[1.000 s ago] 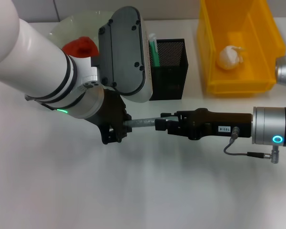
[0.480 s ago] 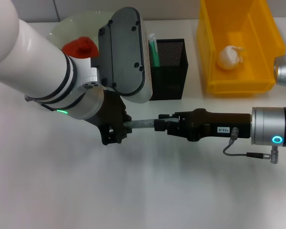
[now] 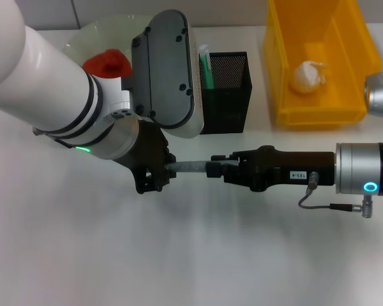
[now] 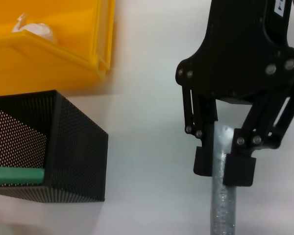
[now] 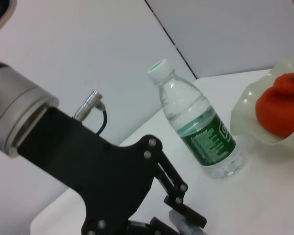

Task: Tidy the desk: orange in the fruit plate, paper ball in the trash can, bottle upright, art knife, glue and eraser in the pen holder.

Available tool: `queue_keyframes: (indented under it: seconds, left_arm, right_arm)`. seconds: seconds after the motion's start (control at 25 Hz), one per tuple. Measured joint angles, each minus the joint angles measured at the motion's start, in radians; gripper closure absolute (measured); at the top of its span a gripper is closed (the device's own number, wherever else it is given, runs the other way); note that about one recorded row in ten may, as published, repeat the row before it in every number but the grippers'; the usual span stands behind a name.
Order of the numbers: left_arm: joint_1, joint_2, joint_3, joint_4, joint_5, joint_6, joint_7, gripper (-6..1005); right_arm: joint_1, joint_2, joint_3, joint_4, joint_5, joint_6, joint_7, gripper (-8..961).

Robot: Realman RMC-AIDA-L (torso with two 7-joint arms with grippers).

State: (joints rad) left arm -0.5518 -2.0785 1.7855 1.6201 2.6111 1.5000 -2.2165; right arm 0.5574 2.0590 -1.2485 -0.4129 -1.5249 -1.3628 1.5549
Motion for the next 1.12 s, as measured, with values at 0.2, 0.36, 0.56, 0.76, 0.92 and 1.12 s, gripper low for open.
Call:
queue_keyframes:
  seconds: [0.2, 0.36, 0.56, 0.76, 0.92, 1.12]
  left_arm:
    - [0.0, 0.0, 0.0, 0.0, 0.001, 0.0, 0.001, 816]
    - [0.0, 0.0, -0.001, 0.002, 0.001, -0.001, 0.006, 816]
    - [-0.002, 0.0, -0.003, 0.0, 0.002, -0.002, 0.006, 816]
    - [-0.008, 0.0, -0.009, -0.007, 0.006, -0.005, -0.002, 816]
    - [-0.008, 0.0, -0.012, -0.006, 0.005, -0.005, -0.003, 815]
    - [-0.006, 0.0, -0.024, -0.002, 0.002, -0.01, 0.003, 812]
  right_arm:
    - [-0.004, 0.006, 0.0, -0.014, -0.013, 0.0, -0.007, 745]
    - [-0.005, 0.006, 0.0, -0.019, -0.014, 0.0, -0.028, 751]
    - [-0.007, 0.007, 0.0, -0.026, -0.014, 0.0, -0.047, 774]
    - [-0.003, 0.007, 0.006, -0.026, -0.014, -0.001, -0.047, 782]
    - [0.0, 0.007, 0.006, -0.026, -0.014, -0.001, -0.047, 787]
    - [0.002, 0.007, 0.004, -0.026, -0.014, -0.001, -0.042, 788]
